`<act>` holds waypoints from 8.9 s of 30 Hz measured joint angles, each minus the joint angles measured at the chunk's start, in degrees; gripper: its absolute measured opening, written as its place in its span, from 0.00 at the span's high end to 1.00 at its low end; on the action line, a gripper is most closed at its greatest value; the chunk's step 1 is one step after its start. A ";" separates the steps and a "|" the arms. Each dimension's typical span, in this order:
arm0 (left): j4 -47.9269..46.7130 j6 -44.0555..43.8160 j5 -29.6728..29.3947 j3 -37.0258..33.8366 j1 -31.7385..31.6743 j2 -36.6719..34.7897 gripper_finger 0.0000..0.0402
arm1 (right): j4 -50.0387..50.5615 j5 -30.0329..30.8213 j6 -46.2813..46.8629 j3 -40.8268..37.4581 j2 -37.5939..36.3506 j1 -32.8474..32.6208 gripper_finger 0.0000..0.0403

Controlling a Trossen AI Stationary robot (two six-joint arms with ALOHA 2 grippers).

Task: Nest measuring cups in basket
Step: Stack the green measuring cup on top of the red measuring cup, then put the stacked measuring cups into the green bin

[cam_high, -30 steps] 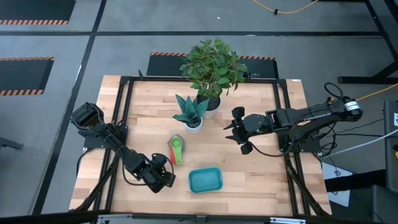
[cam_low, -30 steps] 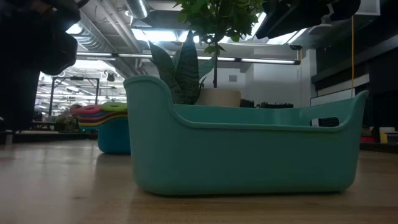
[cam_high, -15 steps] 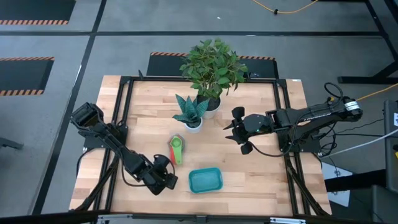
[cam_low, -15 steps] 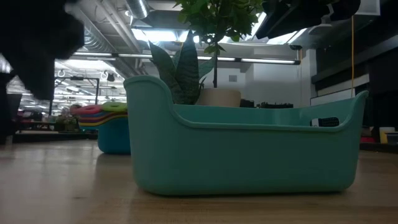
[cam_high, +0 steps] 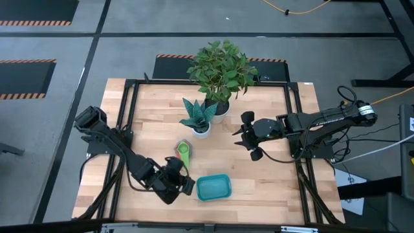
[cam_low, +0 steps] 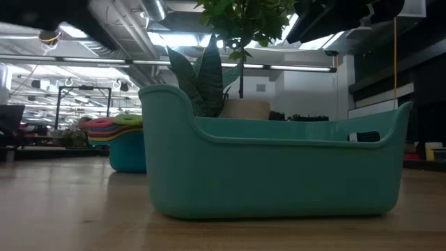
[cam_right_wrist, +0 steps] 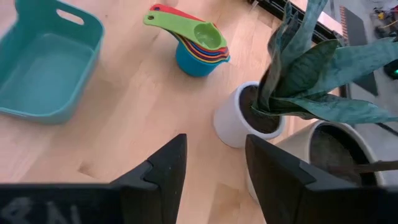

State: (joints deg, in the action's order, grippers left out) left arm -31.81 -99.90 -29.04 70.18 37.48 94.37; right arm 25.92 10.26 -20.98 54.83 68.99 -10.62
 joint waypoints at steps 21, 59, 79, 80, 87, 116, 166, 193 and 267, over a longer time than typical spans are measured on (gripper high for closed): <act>-30.00 -3.64 7.31 2.31 -5.60 -0.83 0.32 | -19.97 -17.48 4.31 0.07 15.28 -0.03 0.58; -28.78 -1.52 10.02 -6.76 -11.28 -0.04 0.32 | -64.79 -17.41 4.36 0.90 46.45 0.24 0.58; -27.33 -0.77 10.54 -6.76 -11.37 -0.04 0.32 | -64.84 -17.44 4.42 5.70 53.13 2.23 0.58; -27.33 -0.49 10.54 -6.76 -11.37 -0.04 0.32 | -64.78 -17.42 4.42 5.70 52.93 2.22 0.58; -27.28 -0.34 11.92 -6.76 -11.33 -0.04 0.32 | -65.07 -17.89 5.66 5.79 52.24 2.00 0.58; -20.99 3.24 14.81 -6.74 -13.75 -0.07 0.32 | -64.71 -18.03 5.58 8.56 52.24 0.25 0.58; -6.93 -7.75 6.32 0.18 -13.59 -2.48 0.32 | -0.74 -9.72 -1.83 9.57 20.55 0.03 0.58; -30.29 -16.56 15.41 10.31 -14.39 7.06 0.32 | -0.34 -9.83 -1.63 9.57 20.61 0.04 0.58; -29.01 -18.53 16.86 10.26 -15.53 13.00 0.32 | -0.34 -9.83 -1.57 9.57 20.63 0.04 0.58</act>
State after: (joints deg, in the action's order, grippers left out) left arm -60.82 -118.43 -12.17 80.44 21.95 107.37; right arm 25.58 0.43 -22.55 64.40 89.62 -10.58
